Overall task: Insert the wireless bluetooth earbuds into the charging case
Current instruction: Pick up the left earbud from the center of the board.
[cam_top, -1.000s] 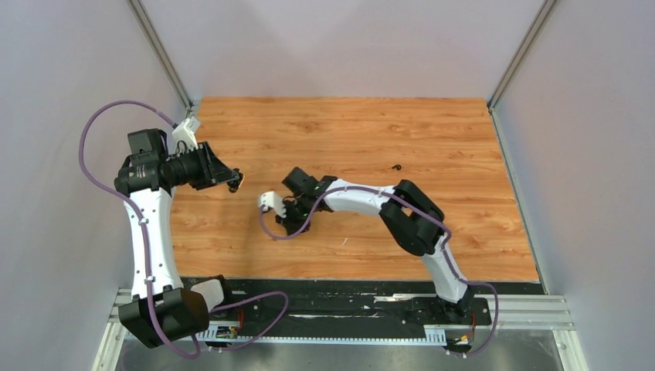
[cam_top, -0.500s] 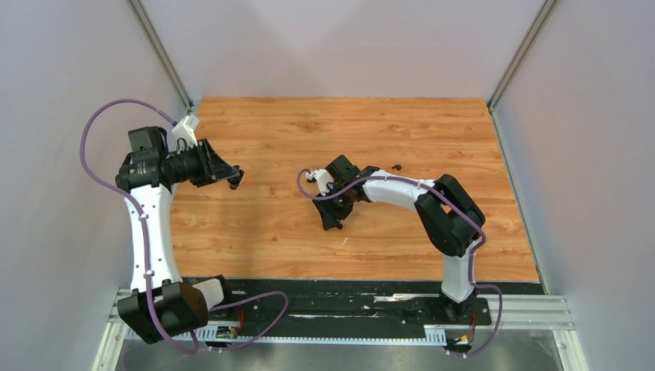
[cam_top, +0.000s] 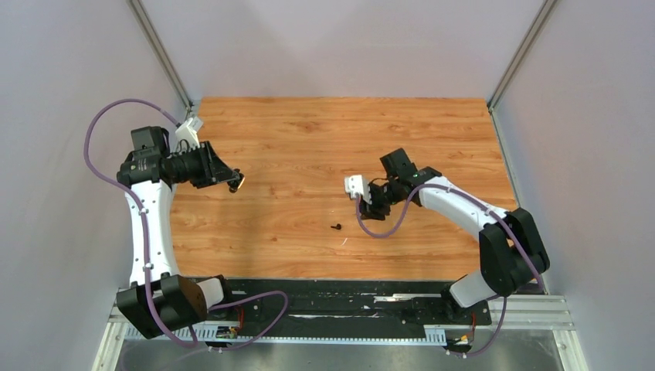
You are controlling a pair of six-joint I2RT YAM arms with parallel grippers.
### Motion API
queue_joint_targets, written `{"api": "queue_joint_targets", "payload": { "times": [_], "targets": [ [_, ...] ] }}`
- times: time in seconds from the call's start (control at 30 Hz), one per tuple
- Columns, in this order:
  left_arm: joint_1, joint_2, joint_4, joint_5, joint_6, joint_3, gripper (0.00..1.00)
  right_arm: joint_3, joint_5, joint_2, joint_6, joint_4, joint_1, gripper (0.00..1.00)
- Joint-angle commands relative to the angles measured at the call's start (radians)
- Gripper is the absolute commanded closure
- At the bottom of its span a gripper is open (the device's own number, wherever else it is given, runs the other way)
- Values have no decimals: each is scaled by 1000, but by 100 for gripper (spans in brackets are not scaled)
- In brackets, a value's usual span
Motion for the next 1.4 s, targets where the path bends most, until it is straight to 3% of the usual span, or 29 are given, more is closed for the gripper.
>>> {"api": "queue_joint_targets", "payload": {
  "times": [0.0, 0.5, 0.87, 1.37],
  "targets": [
    [8, 8, -8, 25, 44, 45, 100, -102, -124, 31, -563, -16, 22, 61],
    [9, -19, 11, 28, 43, 17, 100, 187, -142, 385, -643, -88, 90, 61],
    [9, -24, 19, 30, 39, -1, 100, 217, -63, 451, -732, -225, 158, 69],
    [9, -32, 31, 32, 29, -23, 100, 242, -76, 475, -580, -237, 170, 71]
  ]
}}
